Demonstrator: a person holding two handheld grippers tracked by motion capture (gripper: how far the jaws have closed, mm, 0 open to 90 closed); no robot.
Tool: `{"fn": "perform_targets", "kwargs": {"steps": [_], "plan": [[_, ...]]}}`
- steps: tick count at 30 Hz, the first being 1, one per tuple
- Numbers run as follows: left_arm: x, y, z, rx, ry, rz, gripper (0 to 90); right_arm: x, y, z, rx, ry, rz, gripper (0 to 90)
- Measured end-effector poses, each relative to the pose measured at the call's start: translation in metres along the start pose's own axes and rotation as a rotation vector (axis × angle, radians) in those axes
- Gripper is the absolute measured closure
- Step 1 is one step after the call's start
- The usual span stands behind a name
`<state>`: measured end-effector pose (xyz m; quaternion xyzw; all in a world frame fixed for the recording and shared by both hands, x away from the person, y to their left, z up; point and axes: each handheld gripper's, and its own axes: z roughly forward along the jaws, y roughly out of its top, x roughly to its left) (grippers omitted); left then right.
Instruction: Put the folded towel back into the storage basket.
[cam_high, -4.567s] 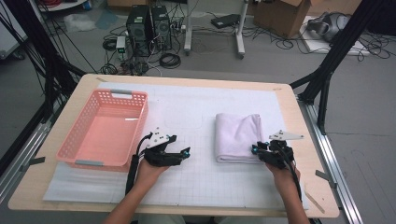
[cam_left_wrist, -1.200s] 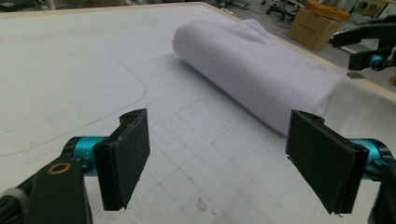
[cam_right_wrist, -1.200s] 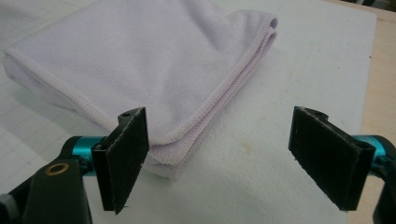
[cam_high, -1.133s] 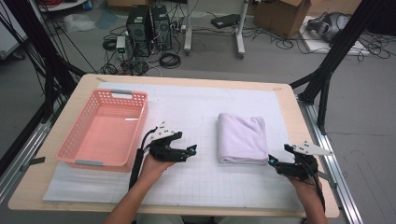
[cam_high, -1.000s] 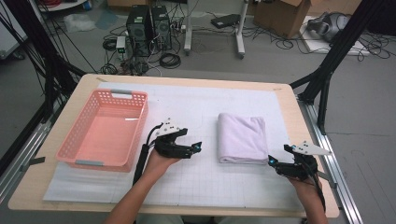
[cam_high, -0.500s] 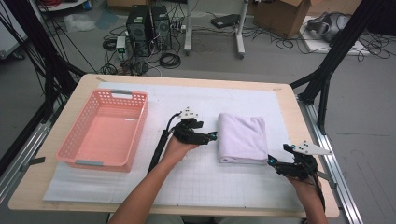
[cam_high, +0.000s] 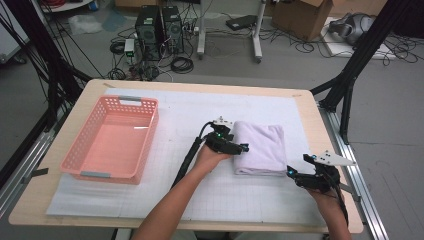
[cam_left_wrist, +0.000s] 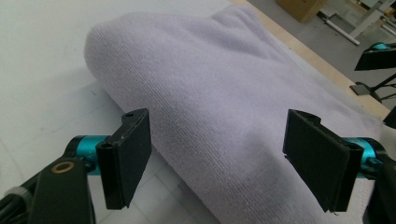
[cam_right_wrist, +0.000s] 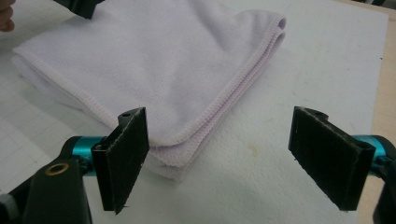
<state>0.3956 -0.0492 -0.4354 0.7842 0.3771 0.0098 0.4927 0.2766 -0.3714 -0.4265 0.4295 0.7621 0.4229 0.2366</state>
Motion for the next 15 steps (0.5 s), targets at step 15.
{"fn": "perform_targets", "kwargs": {"steps": [15], "plan": [[0.002,-0.006,0.015,0.070,0.031,-0.024,24.0,0.000,0.000,0.002,-0.002,0.013,-0.003,19.1]]}}
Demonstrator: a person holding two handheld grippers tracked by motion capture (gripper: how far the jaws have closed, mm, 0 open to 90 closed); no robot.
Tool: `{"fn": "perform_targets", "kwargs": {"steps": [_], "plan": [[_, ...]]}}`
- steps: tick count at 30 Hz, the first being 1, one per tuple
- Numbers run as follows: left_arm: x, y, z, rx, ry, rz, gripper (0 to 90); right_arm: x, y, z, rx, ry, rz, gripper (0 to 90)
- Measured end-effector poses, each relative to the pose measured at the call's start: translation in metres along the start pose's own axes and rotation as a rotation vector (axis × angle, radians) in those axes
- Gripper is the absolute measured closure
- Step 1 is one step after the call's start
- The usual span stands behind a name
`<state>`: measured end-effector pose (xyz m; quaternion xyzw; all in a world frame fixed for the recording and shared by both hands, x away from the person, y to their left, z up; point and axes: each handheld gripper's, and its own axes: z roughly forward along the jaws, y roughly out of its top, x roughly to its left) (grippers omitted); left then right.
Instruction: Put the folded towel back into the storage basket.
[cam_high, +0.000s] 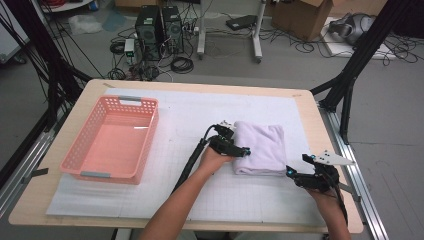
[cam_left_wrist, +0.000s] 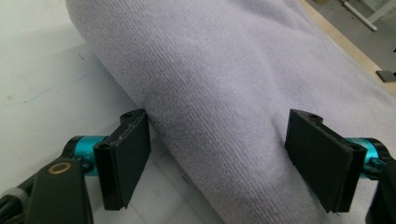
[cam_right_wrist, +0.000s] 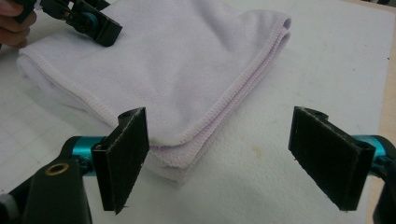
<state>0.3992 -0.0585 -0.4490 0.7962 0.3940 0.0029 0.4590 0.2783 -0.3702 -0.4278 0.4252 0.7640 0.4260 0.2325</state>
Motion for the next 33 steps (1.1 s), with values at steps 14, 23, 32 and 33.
{"fn": "perform_targets", "kwargs": {"steps": [14,23,32,33], "plan": [[-0.002,-0.002,0.001,-0.034,-0.059,-0.011,67.4,-0.001,0.000,-0.002,-0.004,0.003,0.015,19.1],[0.000,-0.007,-0.007,-0.108,-0.099,0.018,70.2,-0.002,0.000,-0.004,-0.030,0.011,0.020,19.1],[-0.007,0.001,-0.027,-0.185,-0.137,0.103,71.3,-0.001,0.000,-0.004,-0.030,0.014,0.018,19.1],[-0.008,0.002,-0.030,-0.195,-0.140,0.118,71.3,-0.001,0.000,-0.004,-0.031,0.015,0.019,19.1]]}}
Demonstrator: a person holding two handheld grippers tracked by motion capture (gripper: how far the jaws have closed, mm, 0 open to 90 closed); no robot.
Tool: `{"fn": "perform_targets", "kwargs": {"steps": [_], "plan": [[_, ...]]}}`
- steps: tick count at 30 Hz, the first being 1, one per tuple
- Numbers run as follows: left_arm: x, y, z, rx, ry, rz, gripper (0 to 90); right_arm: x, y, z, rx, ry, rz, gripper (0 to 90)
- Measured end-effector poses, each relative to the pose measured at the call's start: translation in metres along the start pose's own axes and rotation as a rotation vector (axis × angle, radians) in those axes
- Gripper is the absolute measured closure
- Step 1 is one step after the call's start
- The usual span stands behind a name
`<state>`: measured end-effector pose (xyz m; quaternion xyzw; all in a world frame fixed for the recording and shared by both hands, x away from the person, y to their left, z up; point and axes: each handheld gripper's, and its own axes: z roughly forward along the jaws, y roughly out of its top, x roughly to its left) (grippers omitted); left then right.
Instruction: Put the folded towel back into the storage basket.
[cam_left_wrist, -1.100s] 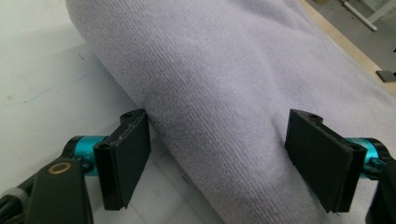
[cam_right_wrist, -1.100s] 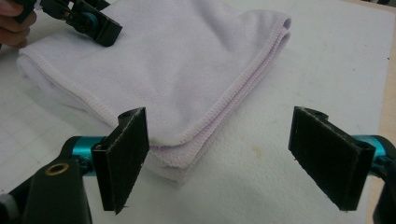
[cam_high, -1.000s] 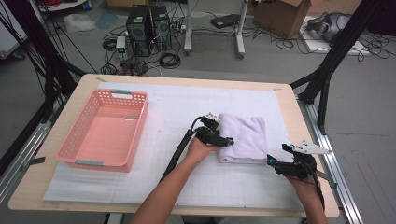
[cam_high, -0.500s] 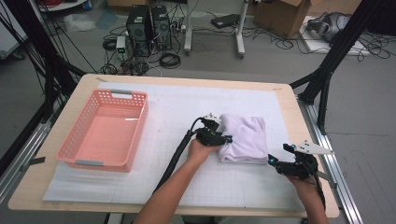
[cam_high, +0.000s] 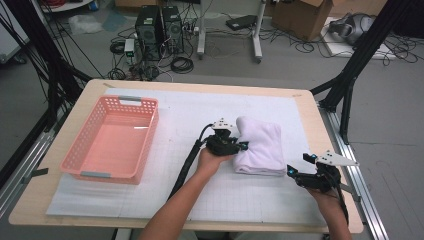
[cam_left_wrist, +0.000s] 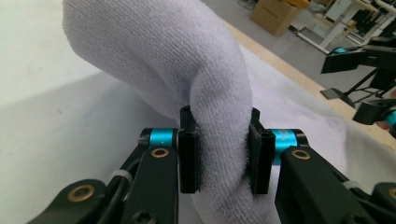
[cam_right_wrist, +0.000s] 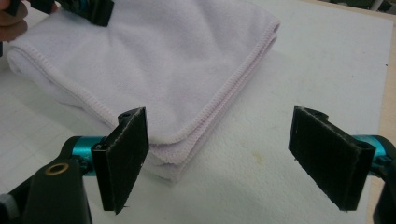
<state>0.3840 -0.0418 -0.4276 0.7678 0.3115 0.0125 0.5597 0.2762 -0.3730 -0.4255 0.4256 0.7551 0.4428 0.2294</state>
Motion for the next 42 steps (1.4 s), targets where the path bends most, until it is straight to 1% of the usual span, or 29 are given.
{"fn": "perform_targets", "kwargs": {"steps": [4,9,11,12,15,21,27,31,34,37,38,42], "plan": [[-0.005,0.006,-0.011,-0.027,-0.015,0.059,72.6,-0.001,0.000,0.000,-0.004,-0.002,-0.005,19.1],[-0.010,0.011,-0.024,-0.027,-0.023,0.135,73.6,-0.001,0.000,-0.001,-0.008,-0.002,-0.004,19.1],[-0.011,0.011,-0.027,-0.026,-0.023,0.143,73.8,0.000,0.000,-0.001,-0.004,-0.001,-0.001,19.1],[-0.012,0.013,-0.032,-0.042,-0.025,0.154,73.8,0.000,0.001,0.000,-0.006,0.000,-0.006,19.1],[-0.013,0.016,-0.040,-0.065,-0.030,0.185,73.9,0.000,0.001,0.000,-0.010,0.001,-0.006,19.1],[-0.014,0.018,-0.053,-0.101,-0.034,0.212,74.0,0.000,0.001,-0.001,-0.013,0.000,0.000,19.1],[-0.015,0.021,-0.071,-0.149,-0.052,0.236,73.9,0.000,0.002,-0.001,-0.018,0.003,-0.002,19.1],[-0.015,0.024,-0.086,-0.172,-0.065,0.255,74.0,0.001,0.002,0.000,-0.016,0.005,-0.006,19.1],[-0.015,0.026,-0.096,-0.186,-0.067,0.260,74.0,0.002,0.003,0.000,-0.017,0.007,-0.005,19.1],[-0.014,0.027,-0.108,-0.194,-0.070,0.280,74.0,0.003,0.003,0.000,-0.016,0.009,-0.004,19.1],[-0.014,0.027,-0.112,-0.201,-0.067,0.278,74.0,0.003,0.003,0.000,-0.020,0.008,-0.011,19.1],[-0.010,0.029,-0.127,-0.229,-0.062,0.282,74.0,0.003,0.003,0.000,-0.017,0.009,-0.004,19.1]]}}
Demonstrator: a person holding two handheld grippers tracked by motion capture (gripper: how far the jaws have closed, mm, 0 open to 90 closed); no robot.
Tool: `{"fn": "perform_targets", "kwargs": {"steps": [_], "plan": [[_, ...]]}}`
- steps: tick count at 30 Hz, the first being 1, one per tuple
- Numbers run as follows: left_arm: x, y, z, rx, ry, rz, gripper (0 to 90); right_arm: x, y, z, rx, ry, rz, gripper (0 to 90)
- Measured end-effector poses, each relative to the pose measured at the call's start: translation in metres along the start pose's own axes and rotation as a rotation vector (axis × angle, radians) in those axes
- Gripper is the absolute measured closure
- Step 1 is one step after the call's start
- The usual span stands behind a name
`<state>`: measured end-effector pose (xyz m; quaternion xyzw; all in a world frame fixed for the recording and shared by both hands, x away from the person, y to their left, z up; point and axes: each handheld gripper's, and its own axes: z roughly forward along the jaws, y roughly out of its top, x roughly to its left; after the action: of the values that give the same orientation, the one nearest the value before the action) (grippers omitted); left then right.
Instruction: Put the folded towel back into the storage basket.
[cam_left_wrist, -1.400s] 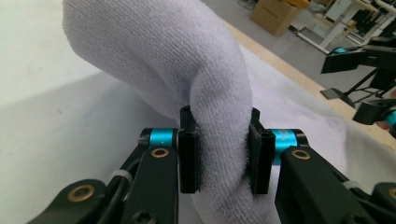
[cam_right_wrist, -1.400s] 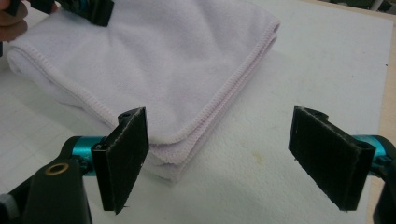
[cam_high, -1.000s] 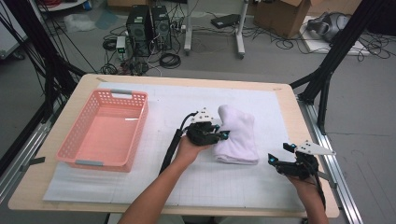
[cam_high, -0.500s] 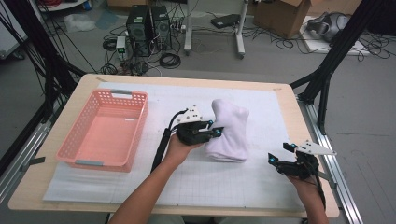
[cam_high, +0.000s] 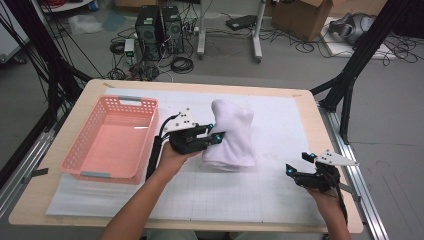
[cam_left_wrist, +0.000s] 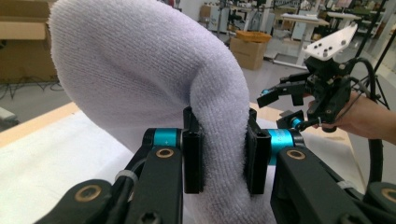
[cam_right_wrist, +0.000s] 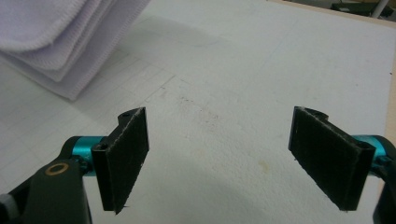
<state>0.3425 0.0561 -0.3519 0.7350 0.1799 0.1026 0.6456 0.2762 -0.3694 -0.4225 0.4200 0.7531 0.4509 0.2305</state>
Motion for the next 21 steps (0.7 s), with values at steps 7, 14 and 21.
{"fn": "perform_targets", "kwargs": {"steps": [7,14,21], "plan": [[0.006,0.005,-0.023,-0.023,0.027,0.009,74.0,-0.002,0.000,-0.001,-0.006,-0.006,0.002,19.1],[0.011,0.010,-0.041,-0.045,0.038,0.013,74.0,-0.002,0.000,0.000,-0.004,-0.008,0.005,19.1],[0.015,0.018,-0.059,-0.051,0.042,0.031,74.0,-0.001,0.001,-0.001,-0.011,-0.007,0.006,19.1]]}}
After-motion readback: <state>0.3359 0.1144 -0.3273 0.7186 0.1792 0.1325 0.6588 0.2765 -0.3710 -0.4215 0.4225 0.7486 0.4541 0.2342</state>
